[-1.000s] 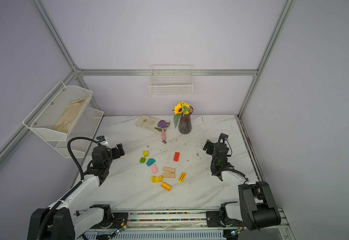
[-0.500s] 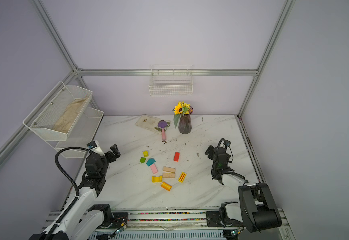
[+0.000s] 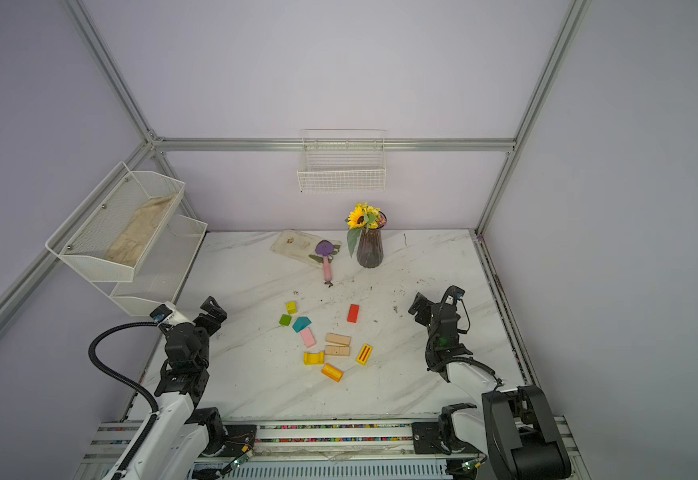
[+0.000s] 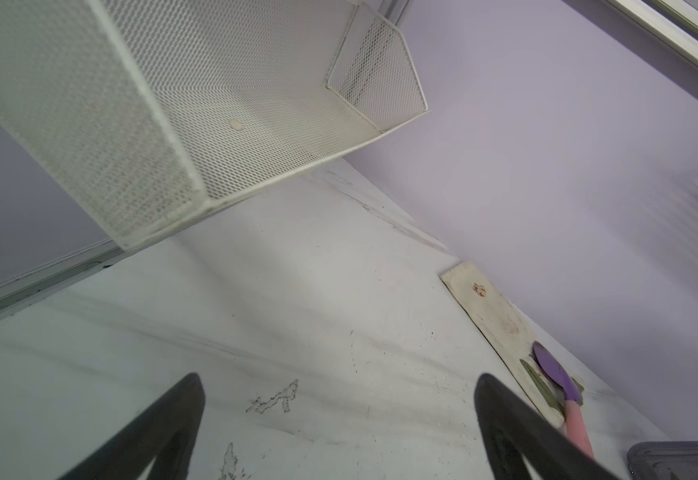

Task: Build the wood block tower
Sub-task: 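Move the right gripper over the red bar and lower around it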

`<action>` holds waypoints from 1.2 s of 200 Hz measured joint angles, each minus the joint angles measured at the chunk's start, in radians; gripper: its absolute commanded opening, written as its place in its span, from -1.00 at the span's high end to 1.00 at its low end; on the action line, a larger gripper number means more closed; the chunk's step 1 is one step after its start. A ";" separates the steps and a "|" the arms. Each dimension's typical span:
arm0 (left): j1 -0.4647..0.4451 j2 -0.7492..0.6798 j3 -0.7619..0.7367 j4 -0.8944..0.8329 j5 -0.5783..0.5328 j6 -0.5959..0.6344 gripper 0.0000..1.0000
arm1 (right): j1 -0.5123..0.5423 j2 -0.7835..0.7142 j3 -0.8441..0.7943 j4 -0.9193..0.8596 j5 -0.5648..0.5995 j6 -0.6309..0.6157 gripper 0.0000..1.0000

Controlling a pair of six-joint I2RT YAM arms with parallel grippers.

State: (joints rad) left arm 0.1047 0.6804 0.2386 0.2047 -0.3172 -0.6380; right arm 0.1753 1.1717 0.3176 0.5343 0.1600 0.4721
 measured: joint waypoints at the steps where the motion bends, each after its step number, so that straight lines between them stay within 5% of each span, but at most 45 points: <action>1: 0.000 -0.004 -0.003 0.000 -0.001 -0.004 -1.00 | 0.002 0.002 0.003 -0.005 -0.003 0.001 -0.95; 35: 0.000 -0.018 -0.024 0.005 -0.002 -0.024 -1.00 | 0.109 0.051 0.102 -0.132 -0.053 0.021 -0.89; 103: 0.000 0.145 -0.022 0.015 0.062 -0.013 -1.00 | 0.433 0.134 0.312 -0.360 -0.002 0.023 -0.47; 240: 0.000 0.184 -0.021 0.019 0.105 -0.004 -1.00 | 0.587 0.562 0.679 -0.659 0.164 0.040 -0.24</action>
State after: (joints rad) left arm 0.1047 0.8646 0.2176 0.2234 -0.2119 -0.6422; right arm 0.7620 1.7332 0.9966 -0.1249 0.3237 0.5121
